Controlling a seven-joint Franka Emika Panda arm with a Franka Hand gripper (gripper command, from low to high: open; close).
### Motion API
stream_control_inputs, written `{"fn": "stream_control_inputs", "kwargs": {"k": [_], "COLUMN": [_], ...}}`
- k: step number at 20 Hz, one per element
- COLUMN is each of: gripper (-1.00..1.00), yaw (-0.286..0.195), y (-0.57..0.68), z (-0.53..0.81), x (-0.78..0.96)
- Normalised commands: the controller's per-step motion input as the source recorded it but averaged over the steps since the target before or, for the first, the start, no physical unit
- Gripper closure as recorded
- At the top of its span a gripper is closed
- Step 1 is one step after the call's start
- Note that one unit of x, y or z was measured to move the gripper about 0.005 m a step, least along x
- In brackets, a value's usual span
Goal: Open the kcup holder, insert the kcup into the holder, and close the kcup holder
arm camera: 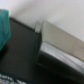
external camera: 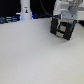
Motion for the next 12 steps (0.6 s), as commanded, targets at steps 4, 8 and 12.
{"fn": "stream_control_inputs", "kwargs": {"k": [4, 8, 12], "gripper": [-1.0, -1.0, -1.0], "yaw": [0.038, 0.014, 0.011], "y": [0.54, 0.38, 0.32], "z": [0.0, 0.76, 1.0], "x": [-0.79, -0.12, 0.06]}}
